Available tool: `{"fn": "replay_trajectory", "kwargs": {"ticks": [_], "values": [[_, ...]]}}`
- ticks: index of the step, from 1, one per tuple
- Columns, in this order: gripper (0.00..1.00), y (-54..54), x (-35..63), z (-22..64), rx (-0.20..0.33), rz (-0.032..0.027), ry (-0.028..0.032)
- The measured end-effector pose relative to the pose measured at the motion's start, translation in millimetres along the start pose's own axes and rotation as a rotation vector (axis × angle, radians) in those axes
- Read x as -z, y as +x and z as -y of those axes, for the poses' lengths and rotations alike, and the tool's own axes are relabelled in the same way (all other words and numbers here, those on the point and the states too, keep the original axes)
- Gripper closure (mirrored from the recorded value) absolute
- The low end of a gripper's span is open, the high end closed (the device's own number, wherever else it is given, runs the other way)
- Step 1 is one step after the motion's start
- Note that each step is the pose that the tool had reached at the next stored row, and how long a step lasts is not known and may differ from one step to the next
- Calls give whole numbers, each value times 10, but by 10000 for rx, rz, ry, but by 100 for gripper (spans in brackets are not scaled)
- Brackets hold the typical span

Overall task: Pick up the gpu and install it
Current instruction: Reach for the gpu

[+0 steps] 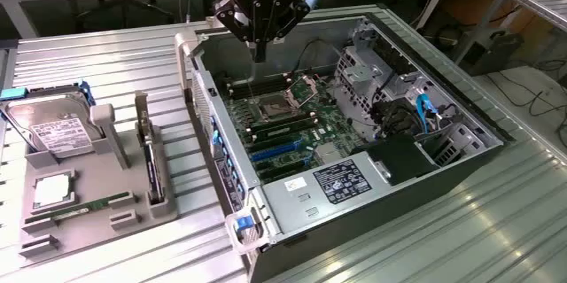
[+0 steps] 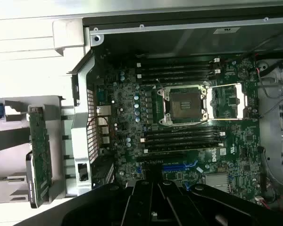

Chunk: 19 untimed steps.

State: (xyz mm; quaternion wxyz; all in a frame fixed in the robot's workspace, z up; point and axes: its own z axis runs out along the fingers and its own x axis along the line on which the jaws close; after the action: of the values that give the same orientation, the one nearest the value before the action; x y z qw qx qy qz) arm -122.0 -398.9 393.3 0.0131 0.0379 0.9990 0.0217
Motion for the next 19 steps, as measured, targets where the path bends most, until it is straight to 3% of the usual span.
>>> {"fn": "replay_trajectory", "kwargs": {"ticks": [12,17,19], "values": [[89,16,2,6,-2,-1,2],[89,199,9,84,-1,0,0],[89,359,16,145,0,0,1]]}}
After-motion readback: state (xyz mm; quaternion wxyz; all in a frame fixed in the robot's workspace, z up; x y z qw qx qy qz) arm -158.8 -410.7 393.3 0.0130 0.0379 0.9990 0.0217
